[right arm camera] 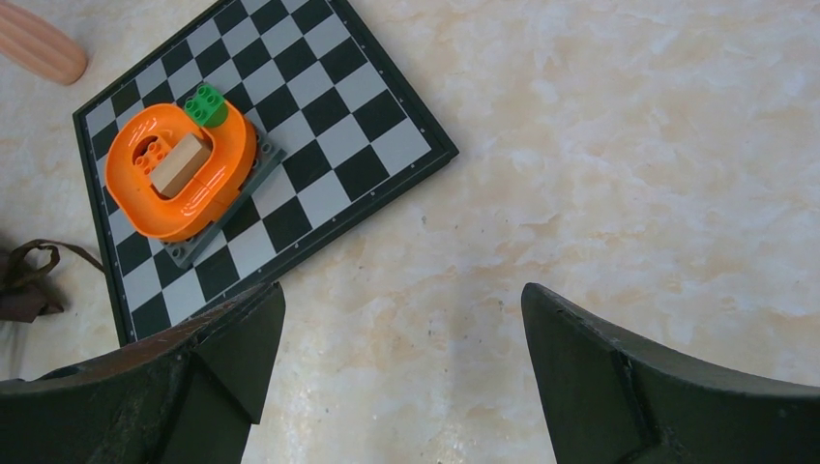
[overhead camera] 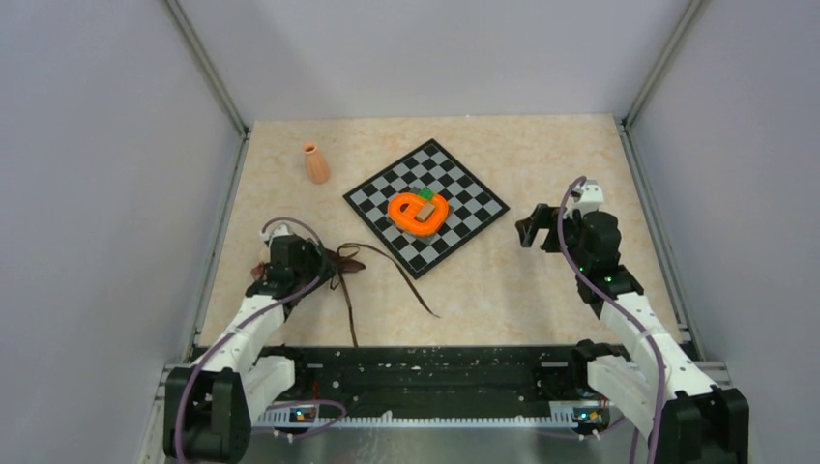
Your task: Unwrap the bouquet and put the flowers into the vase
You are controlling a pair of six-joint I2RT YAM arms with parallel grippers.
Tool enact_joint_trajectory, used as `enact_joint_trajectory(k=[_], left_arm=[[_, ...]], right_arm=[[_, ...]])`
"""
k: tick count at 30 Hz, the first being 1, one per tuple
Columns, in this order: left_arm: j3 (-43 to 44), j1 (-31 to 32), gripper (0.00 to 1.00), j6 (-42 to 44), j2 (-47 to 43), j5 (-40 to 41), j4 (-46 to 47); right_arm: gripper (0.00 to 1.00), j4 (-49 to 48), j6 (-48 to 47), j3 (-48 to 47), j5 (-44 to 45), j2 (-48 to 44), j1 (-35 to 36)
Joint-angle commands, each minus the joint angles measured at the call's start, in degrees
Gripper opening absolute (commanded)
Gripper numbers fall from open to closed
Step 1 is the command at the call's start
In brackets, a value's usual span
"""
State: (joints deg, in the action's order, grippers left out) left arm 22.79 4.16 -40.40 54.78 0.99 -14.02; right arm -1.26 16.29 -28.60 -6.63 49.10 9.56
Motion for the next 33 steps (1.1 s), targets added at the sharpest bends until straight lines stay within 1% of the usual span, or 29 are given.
enact_joint_trajectory(k=[1, 5, 7, 8, 9, 11, 14, 15, 17, 19, 21, 25, 28, 33], left_arm=[[-0.33, 1.96, 0.60, 4.71, 1.89, -3.43, 8.06], [-1.49, 2.01, 0.58, 3.61, 2.92, -3.25, 10.46], [-2.23, 2.21, 0.49, 4.14, 3.28, -4.72, 13.33], [-2.38, 2.37, 0.48, 4.70, 3.57, -5.36, 13.51], [-2.35, 2.53, 0.48, 5.65, 3.95, -6.04, 15.31], [-1.87, 2.81, 0.48, 7.55, 5.09, -7.40, 15.87], [-1.15, 2.94, 0.50, 7.87, 5.55, -6.95, 14.41], [-1.21, 2.95, 0.52, 7.24, 4.26, -6.45, 13.51], [-1.54, 2.94, 0.64, 4.18, 0.99, -4.37, 10.88], [-1.77, 2.87, 0.73, -0.79, -2.20, 0.47, 7.75], [-1.85, 2.79, 0.76, -5.73, -4.62, 4.90, 4.22], [-3.16, 2.05, 0.77, -13.97, -7.27, 10.72, 1.49], [-3.99, 0.71, 0.71, -16.18, -7.92, 12.44, 2.08], [-4.07, -0.55, 0.68, -19.33, -9.49, 16.63, 1.17]], right_arm=[[0.95, -2.45, 0.16, -2.07, -0.67, 0.29, -0.25], [0.95, -2.18, 0.07, -2.40, -1.15, 0.94, -0.22], [0.95, -2.01, 0.02, -2.51, -1.10, 1.23, -0.24], [0.94, -1.92, -0.05, -2.51, -1.10, 1.39, -0.20], [0.94, -1.95, -0.08, -2.56, -1.12, 1.47, -0.19], [0.94, -1.78, -0.12, -2.70, -1.21, 1.93, -0.22], [0.94, -1.22, -0.44, -3.26, -1.78, 2.39, -0.22], [0.94, -1.04, -0.67, -3.42, -2.25, 2.50, -0.23], [0.94, -0.76, -0.89, -3.64, -2.90, 2.46, -0.22], [0.94, -0.68, -1.08, -3.75, -3.28, 2.42, -0.22], [0.94, -0.72, -1.33, -3.74, -3.52, 2.46, -0.21], [0.94, -1.18, -1.30, -3.81, -4.00, 2.88, -0.18], [0.94, -1.46, -1.24, -3.77, -4.76, 3.24, -0.24], [0.94, -1.64, -1.10, -3.57, -5.01, 3.39, -0.24]])
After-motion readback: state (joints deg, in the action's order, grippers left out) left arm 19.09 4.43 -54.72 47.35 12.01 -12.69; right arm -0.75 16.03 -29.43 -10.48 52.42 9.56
